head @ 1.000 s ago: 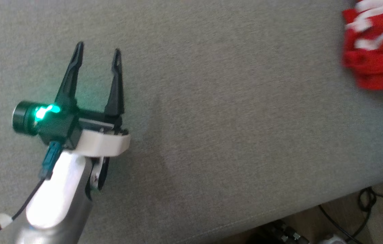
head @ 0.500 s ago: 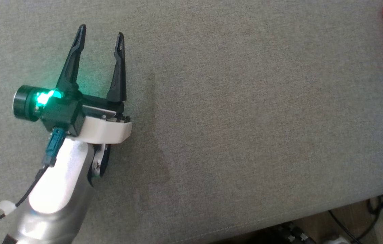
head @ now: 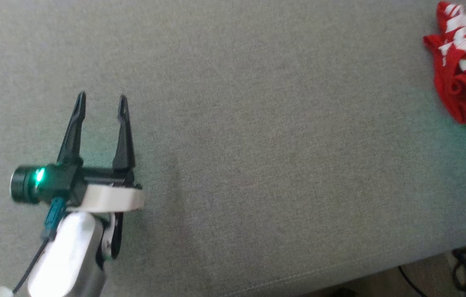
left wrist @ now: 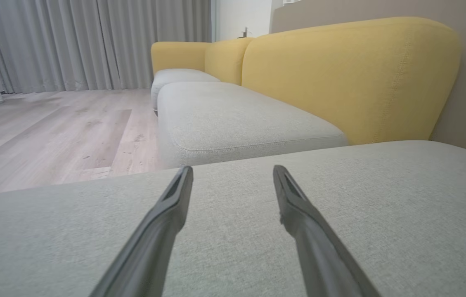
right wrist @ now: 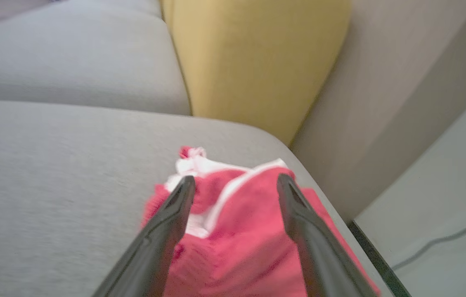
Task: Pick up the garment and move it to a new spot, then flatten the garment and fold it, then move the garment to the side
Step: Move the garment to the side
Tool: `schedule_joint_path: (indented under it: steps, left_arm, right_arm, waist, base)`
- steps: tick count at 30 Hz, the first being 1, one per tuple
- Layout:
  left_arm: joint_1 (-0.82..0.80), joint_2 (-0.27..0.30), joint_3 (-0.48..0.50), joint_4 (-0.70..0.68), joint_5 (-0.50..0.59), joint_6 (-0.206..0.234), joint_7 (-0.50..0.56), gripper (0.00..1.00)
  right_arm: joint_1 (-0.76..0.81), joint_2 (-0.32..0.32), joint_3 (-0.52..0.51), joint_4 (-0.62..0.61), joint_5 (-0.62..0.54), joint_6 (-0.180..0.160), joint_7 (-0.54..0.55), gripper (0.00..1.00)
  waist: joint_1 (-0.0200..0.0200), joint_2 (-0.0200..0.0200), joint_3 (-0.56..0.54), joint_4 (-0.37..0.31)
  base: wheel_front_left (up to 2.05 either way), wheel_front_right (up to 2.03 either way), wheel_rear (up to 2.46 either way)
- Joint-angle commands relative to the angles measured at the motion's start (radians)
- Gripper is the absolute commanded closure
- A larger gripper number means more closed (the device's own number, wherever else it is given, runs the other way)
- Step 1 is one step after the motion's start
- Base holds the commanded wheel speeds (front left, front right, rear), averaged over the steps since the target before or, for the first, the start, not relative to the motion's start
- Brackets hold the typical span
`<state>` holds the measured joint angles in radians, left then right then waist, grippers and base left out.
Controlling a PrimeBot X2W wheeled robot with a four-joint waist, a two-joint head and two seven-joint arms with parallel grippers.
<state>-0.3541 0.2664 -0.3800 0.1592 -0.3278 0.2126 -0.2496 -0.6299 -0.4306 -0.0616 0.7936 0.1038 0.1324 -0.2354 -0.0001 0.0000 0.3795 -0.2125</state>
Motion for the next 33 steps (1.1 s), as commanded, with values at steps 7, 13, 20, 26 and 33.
schedule_joint_path:
  steps: [7,13,20,26,33]
  left_arm:
    - [0.097,0.043,0.079,-0.049,-0.048,0.033,0.007,0.0]
    - [0.156,0.082,0.106,-0.064,-0.037,0.078,0.025,0.0]
    - [0.228,0.137,0.143,-0.113,-0.034,0.12,0.065,0.0]
    - [0.289,0.145,0.137,-0.137,-0.059,0.114,0.094,0.0]
    - [0.338,0.155,0.126,-0.146,-0.071,0.113,0.12,0.0]
  right_arm:
    - [0.282,0.184,-0.021,-0.585,-0.019,-0.002,0.194,0.0]
    - [0.426,0.288,0.022,-0.845,0.016,-0.002,0.291,0.0]
    - [0.519,0.334,0.072,-0.95,0.024,-0.002,0.323,0.0]
    - [0.604,0.356,0.069,-0.99,0.027,-0.002,0.344,0.0]
    - [0.674,0.372,0.071,-1.016,0.03,-0.002,0.364,0.0]
  waist:
    - [0.0001,0.0,-0.131,0.082]
    - [0.0001,0.0,-0.176,0.158]
    - [0.0001,0.0,-0.219,0.196]
    - [0.0001,0.0,-0.268,0.189]
    - [0.0001,0.0,-0.306,0.172]
  base:
    - [0.0,0.0,0.0]
    - [0.0,0.0,0.0]
    - [0.0,0.0,0.0]
    - [0.0,0.0,0.0]
    - [0.0,0.0,0.0]
